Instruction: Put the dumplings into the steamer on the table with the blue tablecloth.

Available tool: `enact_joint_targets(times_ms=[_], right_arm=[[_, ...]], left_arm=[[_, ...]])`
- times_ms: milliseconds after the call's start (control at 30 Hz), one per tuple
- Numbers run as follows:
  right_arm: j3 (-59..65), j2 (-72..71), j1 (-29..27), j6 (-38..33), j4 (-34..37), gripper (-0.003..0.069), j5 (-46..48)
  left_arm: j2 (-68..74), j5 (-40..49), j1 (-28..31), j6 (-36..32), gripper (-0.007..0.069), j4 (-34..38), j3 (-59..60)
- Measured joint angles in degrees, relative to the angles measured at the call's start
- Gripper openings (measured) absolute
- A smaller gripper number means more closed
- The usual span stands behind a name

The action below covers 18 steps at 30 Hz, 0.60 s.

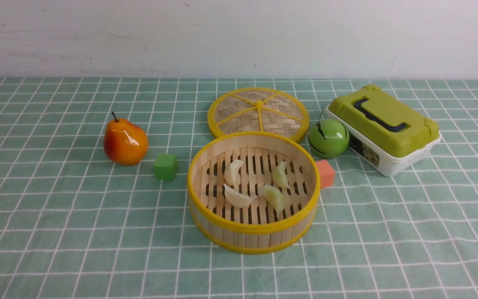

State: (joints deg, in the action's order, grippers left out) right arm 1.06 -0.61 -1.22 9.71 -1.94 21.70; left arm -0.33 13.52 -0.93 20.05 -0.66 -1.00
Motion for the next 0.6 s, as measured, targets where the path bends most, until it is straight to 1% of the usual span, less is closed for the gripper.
enact_joint_targets(times_ms=[67, 100, 133, 267, 400, 600], right_arm=[[0.0, 0.0, 0.0, 0.0, 0.0, 0.0006, 0.0], [0.0, 0.0, 0.0, 0.0, 0.0, 0.0008, 0.0], [0.0, 0.0, 0.0, 0.0, 0.0, 0.0009, 0.0], [0.0, 0.0, 0.0, 0.0, 0.0, 0.0013, 0.0], [0.0, 0.0, 0.0, 0.0, 0.0, 0.002, 0.0], [0.0, 0.0, 0.0, 0.0, 0.0, 0.0029, 0.0]], left_arm=[[-0.2, 0.2, 0.9, -1.9, -0.0014, 1.1, 1.3], [-0.2, 0.7, 1.4, -4.9, -0.0014, 1.8, 2.3], [-0.2, 1.3, 1.4, -6.5, -0.0014, 2.1, 2.4], [-0.3, 4.4, 1.5, -9.9, -0.0014, 2.4, 2.6], [-0.3, 7.3, 1.5, -10.8, -0.0014, 2.5, 2.6], [-0.3, 7.9, 1.5, -11.4, -0.0014, 2.8, 2.6]])
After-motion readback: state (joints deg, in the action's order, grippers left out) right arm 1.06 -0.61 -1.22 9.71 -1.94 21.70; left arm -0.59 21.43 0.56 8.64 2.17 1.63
